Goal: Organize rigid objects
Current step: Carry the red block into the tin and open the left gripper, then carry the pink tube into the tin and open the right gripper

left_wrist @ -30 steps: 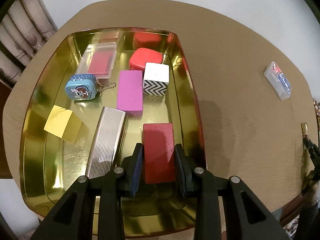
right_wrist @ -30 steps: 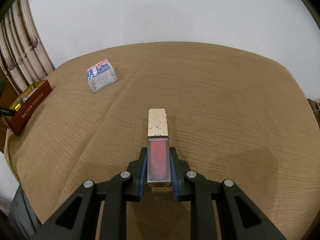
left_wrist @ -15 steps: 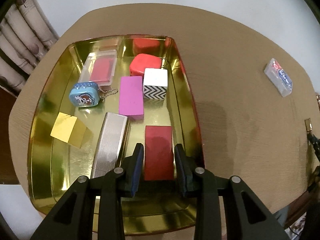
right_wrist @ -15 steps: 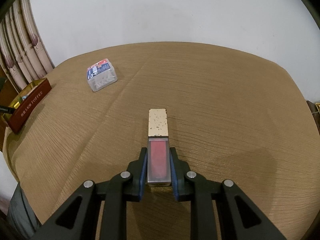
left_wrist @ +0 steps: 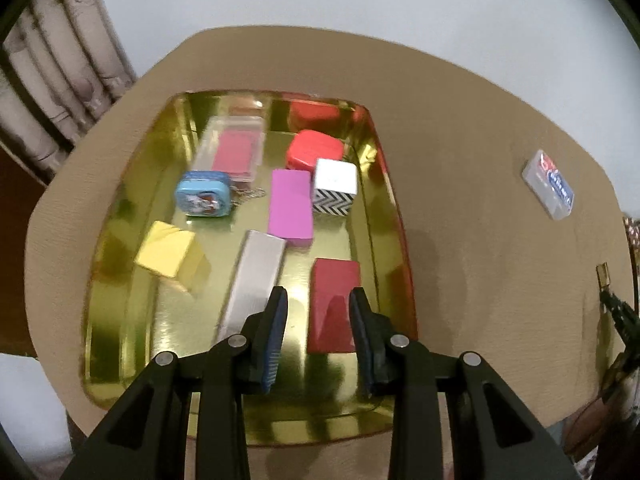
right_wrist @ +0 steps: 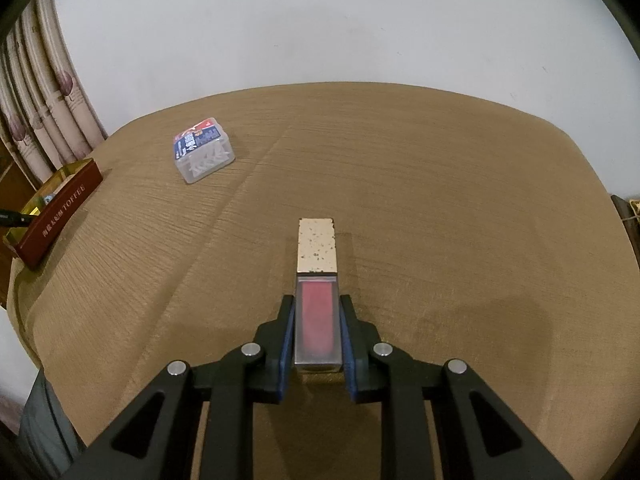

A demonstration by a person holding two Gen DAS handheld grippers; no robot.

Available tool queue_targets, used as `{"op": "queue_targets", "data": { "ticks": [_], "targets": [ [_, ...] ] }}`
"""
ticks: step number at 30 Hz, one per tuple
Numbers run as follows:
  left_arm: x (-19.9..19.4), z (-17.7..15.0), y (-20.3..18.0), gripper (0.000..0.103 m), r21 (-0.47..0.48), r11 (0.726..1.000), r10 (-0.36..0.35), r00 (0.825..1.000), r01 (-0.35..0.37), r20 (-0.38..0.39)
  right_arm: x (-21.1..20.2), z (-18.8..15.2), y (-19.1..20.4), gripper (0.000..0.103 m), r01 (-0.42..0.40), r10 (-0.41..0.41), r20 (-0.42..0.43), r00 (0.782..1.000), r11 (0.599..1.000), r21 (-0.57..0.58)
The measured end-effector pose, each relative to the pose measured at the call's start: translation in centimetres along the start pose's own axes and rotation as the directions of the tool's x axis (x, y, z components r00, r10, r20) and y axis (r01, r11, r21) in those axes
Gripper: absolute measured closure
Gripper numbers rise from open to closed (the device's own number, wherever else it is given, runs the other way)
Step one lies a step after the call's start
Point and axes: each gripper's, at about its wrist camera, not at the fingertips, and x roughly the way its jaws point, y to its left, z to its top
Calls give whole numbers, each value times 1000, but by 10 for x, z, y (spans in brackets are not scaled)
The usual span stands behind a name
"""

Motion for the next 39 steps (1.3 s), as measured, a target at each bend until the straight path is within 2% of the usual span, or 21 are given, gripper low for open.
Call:
{"op": "queue_targets", "data": {
  "ticks": [9,12,15,18,20,22,26,28,30,32,36,39],
  "targets": [
    [-35,-23,26,74,-80,996,34,996,-28,81,-4,4,18,83,-40,40,-5,999,999,-9],
    [-45,-35,30,74,-74,995,68,992,-60,103,-11,12,39,83,-80,81,9,997,996,-26],
    [-55,-46,37,68,-87,993,84,988,-73,128,-20,24,66,83,-133,134,26,991,990,-50],
    [-66,-59,47,63,-114,990,101,982,-84,161,-28,42,109,83,-200,205,37,978,975,-101],
    [-72,-68,49,60,-121,987,128,977,-108,171,-32,55,146,83,-260,268,41,963,955,-143],
    [-77,-76,54,60,-132,987,110,978,-88,176,-35,67,188,83,-320,332,34,943,929,-187],
    [-86,-88,69,60,-166,986,62,982,-32,179,-27,87,264,83,-446,457,-11,889,863,-238],
    [-87,-93,73,55,-170,985,57,983,-28,173,-22,93,310,83,-510,516,-53,855,817,-267],
    [-88,-97,78,53,-176,984,60,985,-31,162,-13,99,358,83,-553,550,-102,829,776,-304],
    [-88,-101,84,53,-185,983,40,987,-10,158,-4,102,398,83,-577,566,-141,812,745,-335],
    [-85,-106,91,52,-185,983,39,988,-10,152,20,106,463,83,-604,561,-230,795,703,-376],
    [-80,-106,92,52,-169,986,27,990,-4,135,42,104,504,83,-591,518,-285,806,690,-418]
  ]
}}
